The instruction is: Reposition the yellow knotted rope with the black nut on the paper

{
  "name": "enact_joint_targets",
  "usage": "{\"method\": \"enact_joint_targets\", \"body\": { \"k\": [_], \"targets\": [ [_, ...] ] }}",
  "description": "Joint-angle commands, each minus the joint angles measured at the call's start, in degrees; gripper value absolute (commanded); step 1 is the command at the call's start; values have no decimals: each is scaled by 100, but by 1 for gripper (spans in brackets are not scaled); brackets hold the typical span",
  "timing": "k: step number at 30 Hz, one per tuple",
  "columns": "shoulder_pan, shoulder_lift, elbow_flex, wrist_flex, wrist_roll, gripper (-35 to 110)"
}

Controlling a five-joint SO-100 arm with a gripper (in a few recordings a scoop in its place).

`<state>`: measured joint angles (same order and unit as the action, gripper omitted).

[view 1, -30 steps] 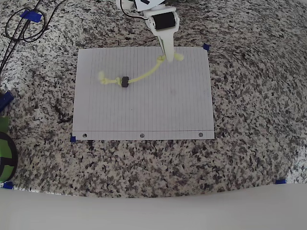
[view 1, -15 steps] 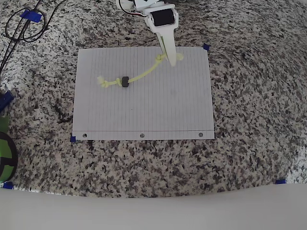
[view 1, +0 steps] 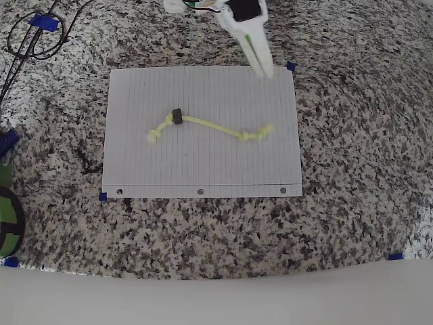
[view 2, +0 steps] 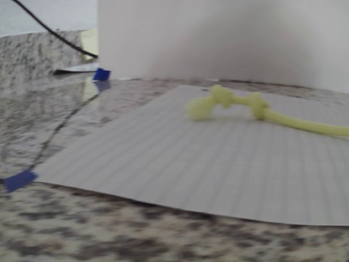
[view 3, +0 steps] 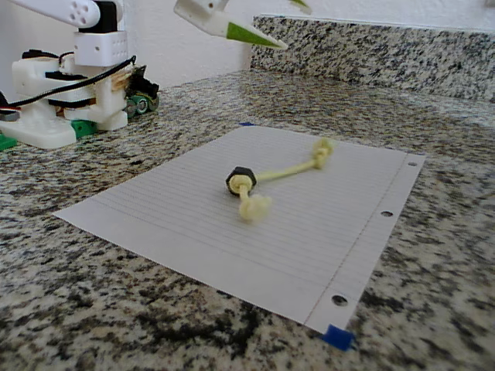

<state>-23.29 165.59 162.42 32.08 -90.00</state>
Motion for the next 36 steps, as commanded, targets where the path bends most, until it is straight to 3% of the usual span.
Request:
{"method": "enact_joint_targets", "body": {
  "k": [1, 9, 16, 24, 30, 36],
  "targets": [
    [-193, 62, -18, -114, 0, 52],
    [914, 149, 53, -44, 0, 39],
    [2259, -650, 158, -431, 62, 0],
    [2408, -2083, -396, -562, 53, 0],
    [2399, -3568, -1547, -62, 9, 0],
    [2610, -3973, -1969, -35, 9, 0]
  ]
}}
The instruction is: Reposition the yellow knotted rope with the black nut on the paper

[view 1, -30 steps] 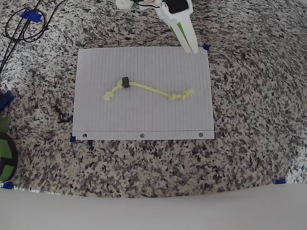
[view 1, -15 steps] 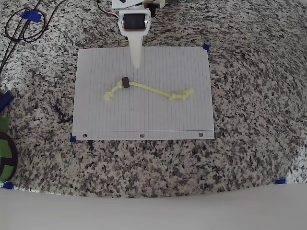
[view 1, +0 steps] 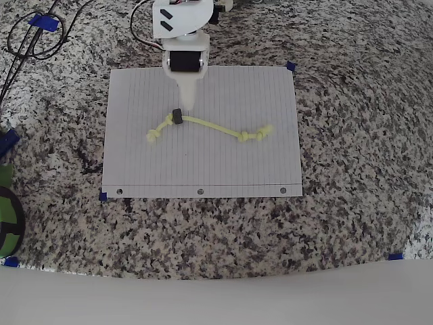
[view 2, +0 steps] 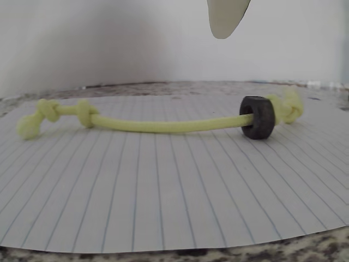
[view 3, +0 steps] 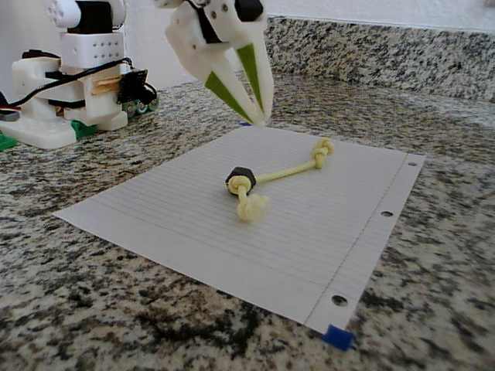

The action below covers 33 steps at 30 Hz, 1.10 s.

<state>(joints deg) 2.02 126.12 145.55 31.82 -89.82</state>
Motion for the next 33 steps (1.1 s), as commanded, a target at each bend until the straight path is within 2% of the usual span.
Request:
{"method": "enact_joint_targets", "body": {
  "k": [1, 15, 18, 21, 33],
  "targets": [
    [105, -26, -281, -18, 0, 0],
    [501, -387, -466, -141, 35, 0],
    [510, -984, -984, 299, 44, 22],
    [545, -1503, -1450, 668, 44, 37],
    [1336, -2610, -2514, 1213, 404, 37]
  ]
}}
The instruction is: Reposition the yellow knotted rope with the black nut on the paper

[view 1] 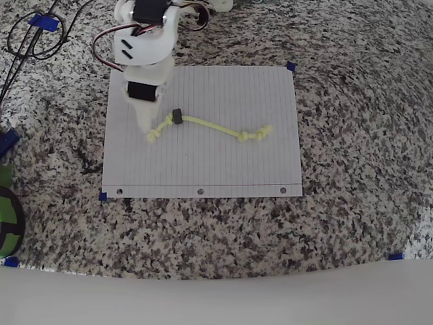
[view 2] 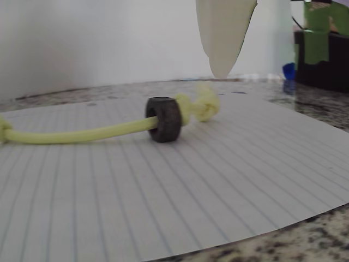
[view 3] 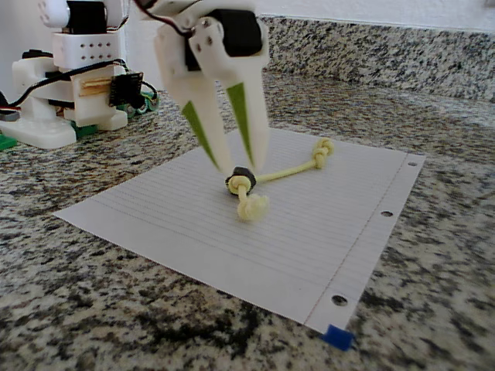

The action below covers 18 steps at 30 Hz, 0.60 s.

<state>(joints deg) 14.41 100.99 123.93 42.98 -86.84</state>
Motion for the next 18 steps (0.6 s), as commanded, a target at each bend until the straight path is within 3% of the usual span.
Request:
{"method": "enact_joint_targets", "body": {
  "k": [1, 18],
  "targets": [
    [123, -193, -475, 185, 105, 37],
    [-325, -1020, -1046, 290, 387, 38]
  ]
}}
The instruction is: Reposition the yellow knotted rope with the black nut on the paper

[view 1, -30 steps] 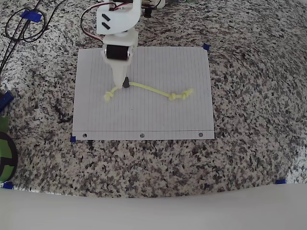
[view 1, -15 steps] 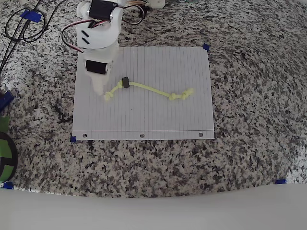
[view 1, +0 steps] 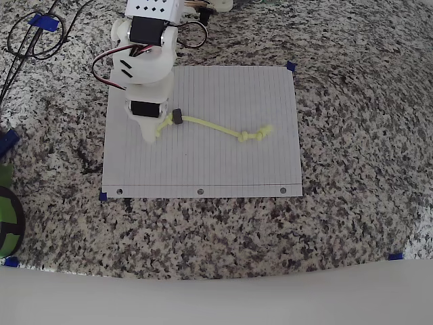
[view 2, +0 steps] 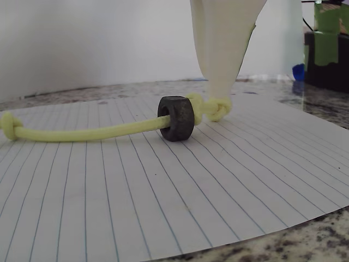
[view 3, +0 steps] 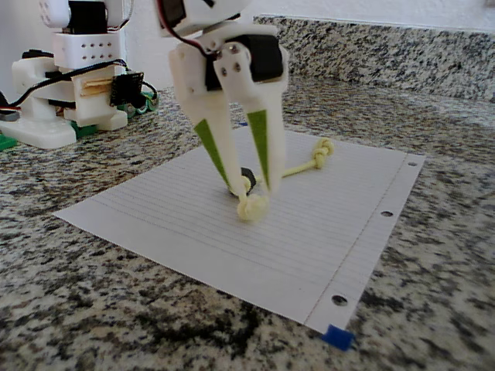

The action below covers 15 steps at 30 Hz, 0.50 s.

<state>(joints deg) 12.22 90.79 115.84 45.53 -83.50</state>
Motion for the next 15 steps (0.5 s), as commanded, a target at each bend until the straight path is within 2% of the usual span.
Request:
{"method": "enact_joint_targets", "body": {
  "k": [1, 15],
  "targets": [
    [-132, -26, -272, 53, 53, 39],
    [44, -431, -387, 132, 53, 39]
  ]
}}
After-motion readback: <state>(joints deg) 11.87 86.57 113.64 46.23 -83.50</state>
